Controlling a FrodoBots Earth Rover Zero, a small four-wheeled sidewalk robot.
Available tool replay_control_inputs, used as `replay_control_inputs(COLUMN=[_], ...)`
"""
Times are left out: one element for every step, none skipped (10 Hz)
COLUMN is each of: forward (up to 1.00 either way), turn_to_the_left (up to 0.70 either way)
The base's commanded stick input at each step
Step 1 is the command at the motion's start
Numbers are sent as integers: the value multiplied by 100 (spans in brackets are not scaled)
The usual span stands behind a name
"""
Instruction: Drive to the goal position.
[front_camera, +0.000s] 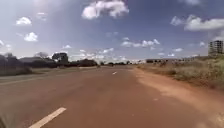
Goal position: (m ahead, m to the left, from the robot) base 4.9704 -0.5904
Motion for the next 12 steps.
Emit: replay_control_inputs(forward=[85, 85, 85, 85, 85, 85, 85, 85, 85, 85, 85, 85], turn_to_the_left=[0, 0, 0, 0, 0, 0, 0, 0, 0, 0, 0, -1])
